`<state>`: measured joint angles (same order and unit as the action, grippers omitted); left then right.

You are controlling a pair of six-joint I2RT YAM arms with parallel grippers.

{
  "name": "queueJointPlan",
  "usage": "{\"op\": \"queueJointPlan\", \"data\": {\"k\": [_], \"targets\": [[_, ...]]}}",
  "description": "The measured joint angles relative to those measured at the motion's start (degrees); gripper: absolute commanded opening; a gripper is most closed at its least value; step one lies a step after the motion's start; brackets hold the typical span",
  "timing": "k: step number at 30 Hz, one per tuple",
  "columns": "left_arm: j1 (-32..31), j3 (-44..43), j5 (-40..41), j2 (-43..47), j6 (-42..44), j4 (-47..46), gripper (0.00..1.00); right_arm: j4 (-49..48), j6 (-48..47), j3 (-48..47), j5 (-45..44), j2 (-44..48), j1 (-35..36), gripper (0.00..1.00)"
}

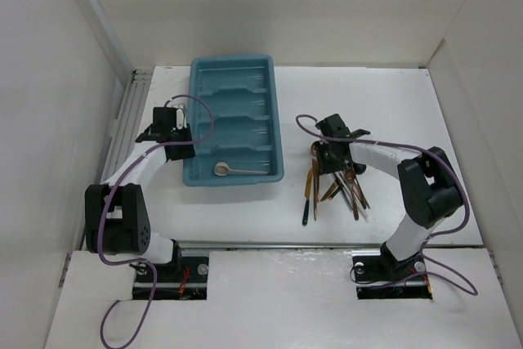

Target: Sort the eating utensils into containers

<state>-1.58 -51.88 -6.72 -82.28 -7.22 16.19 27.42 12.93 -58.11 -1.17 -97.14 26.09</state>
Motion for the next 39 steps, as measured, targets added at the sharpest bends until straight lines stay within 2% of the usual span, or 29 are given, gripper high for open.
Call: {"op": "queueJointPlan", "data": {"k": [8,11,12,13,15,19,25,39], "targets": [[0.15,-1.05,2.93,-0.28,2.64,0.42,0.05,-1.27,0.13,0.11,0.07,-0.07,0.20,0.29],[0.17,-1.84,4.35,-0.28,4.46,0.42,0.20,-0.59,0.37,0.09,-2.14,0.13,1.36,0.31],[0.20,-2.19,4.52,-0.28,4.94,0.46,0.35,-0.20,0.42,0.09,-3.06,0.26,1.86,0.32],[0.20,-2.49,4.74,-0.28,5.60,0.52,0.41,0.02,0.42,0.07,-3.54,0.68,2.78,0.34],[0.33,-3.13,5.97,-0.28,5.95,0.33,0.49,0.55,0.42,0.00,-4.44,1.51,4.11,0.34],[0.66,-3.76,7.37,-0.28,5.90,-0.09,0.57,0.59,0.63,-0.42,-4.79,1.86,5.44,0.34],[0.70,-4.07,9.31,-0.28,5.86,0.61,0.59,0.52,0.83,-0.42,-4.85,1.03,5.38,0.34],[0.70,-11.34,10.51,-0.28,5.20,2.71,0.59,0.24,1.66,-1.01,-4.85,-1.05,3.61,0.30]]}}
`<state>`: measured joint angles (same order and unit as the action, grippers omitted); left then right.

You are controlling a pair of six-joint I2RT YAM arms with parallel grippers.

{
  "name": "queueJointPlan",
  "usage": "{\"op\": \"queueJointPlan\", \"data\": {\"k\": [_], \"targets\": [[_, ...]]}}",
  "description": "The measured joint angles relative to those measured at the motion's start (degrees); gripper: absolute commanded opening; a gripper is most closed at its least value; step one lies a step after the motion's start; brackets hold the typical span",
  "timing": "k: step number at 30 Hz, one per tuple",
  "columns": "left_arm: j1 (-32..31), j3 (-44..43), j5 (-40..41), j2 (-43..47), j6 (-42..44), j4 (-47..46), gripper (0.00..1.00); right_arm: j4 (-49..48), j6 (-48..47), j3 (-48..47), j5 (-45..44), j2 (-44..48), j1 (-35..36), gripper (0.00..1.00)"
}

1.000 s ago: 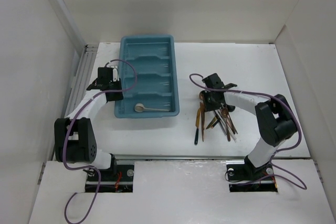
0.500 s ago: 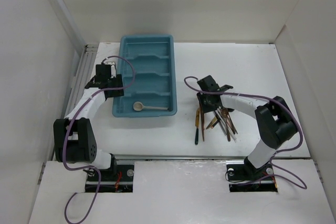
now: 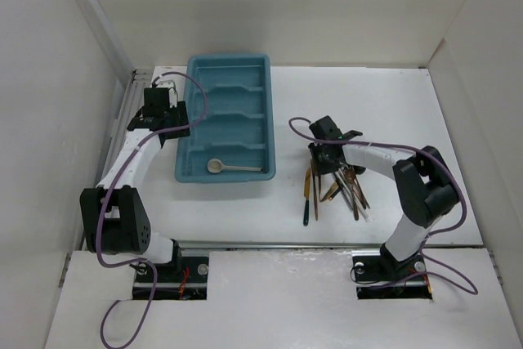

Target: Sort the eating utensils into containers

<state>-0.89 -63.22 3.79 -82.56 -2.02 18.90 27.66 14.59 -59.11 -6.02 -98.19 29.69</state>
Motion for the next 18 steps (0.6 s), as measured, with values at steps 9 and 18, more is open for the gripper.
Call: {"op": "queueJointPlan", "data": {"k": [9,18], "targets": [[0.00,-2.40,-0.35,0.00,-0.96,2.82,0.59,0.00,0.02,-4.66,0.28,-4.02,-1.49,0.00],[0.00,-6.80,-2.05,0.00,-1.95,4.87,0.59,0.85,-2.71,-5.84,-0.70,-4.15,-1.73,0.00]]}}
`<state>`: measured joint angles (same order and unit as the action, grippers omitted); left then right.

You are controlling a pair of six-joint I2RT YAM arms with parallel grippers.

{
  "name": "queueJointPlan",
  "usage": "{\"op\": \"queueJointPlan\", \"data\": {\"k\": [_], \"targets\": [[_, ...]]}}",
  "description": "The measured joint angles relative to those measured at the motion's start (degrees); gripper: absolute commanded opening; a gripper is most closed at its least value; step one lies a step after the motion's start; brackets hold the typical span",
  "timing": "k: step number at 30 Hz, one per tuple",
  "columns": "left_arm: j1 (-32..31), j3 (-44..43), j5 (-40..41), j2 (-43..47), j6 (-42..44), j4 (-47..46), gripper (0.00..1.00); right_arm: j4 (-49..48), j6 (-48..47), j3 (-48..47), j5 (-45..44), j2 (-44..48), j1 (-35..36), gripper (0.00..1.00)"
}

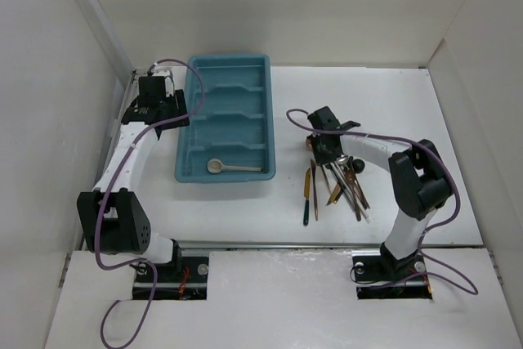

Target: Sort the eating utensils into containers

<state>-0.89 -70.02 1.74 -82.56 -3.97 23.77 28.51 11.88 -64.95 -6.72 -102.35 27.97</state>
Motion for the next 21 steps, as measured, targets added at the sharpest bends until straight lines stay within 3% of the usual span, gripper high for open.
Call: {"op": "queueJointPlan", "data": {"k": [6,10,14,19,21], "targets": [[0.00,-4.55,-0.24,0.02,-0.46,2.16,0.59,3.02,-8.55,-9.64,-6.43,2.40,3.48,0.00],[0.00,-7.10,0.09,0.37,-1.36,2.27,0.59,-2.34,-17.84,-18.40,-8.07,4.85,10.12,0.00],[0.00,-7.26,1.46,2.60,-3.45,3.28,0.59,-7.93,-27.12,-24.00,-3.37,3.19,18.16,0.00],[0.00,-7.19,4.39,8.24,-6.47,4.09,0.61,-10.80,-35.67,-30.82,3.93,-7.54,26.10,0.00],[0.00,-6.71,5.68,10.80,-7.32,3.19,0.61,-10.99,-37.68,-30.49,5.90,-11.13,28.06,0.05]]}}
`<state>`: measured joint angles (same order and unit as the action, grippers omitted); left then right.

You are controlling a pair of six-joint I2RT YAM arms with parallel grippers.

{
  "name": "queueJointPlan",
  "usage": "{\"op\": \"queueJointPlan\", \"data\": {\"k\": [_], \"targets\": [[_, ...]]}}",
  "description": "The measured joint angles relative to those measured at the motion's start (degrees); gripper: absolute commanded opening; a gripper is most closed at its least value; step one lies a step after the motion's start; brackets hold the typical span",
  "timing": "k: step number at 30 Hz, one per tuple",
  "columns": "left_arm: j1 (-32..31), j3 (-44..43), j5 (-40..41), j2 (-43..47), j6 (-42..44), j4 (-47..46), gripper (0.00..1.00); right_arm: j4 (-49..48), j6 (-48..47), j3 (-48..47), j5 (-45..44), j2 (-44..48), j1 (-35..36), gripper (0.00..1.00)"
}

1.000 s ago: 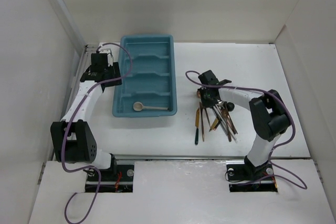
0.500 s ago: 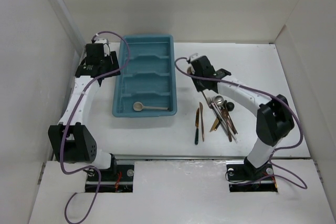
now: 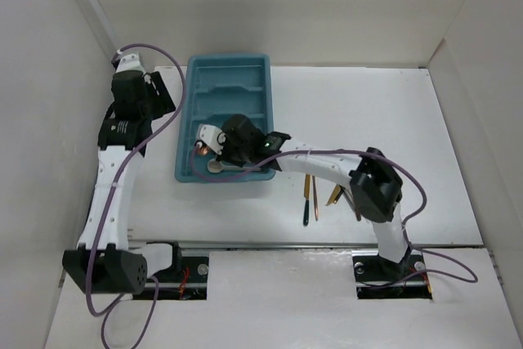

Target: Sort the eating utensils into containers

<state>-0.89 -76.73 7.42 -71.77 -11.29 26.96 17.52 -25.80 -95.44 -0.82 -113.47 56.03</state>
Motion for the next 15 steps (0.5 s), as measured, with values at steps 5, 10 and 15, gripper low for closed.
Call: {"op": "queueJointPlan", "data": {"k": [5,10,15], "targets": [[0.61,3.98,1.16,8.00,-1.09,-1.99,0.64,0.59,-2.62,-0.20,3.17,-5.99,0.94,0.60],[0.98,6.12,1.55,8.76,-1.20,-4.24,0.69,3.10,-2.75,-4.68,2.01,-6.40,0.22,0.80],[1.01,10.60,0.13,9.38,-1.20,-6.36,0.69,7.08,9.20,-0.48,0.15,5.49,-3.61,0.22]]}}
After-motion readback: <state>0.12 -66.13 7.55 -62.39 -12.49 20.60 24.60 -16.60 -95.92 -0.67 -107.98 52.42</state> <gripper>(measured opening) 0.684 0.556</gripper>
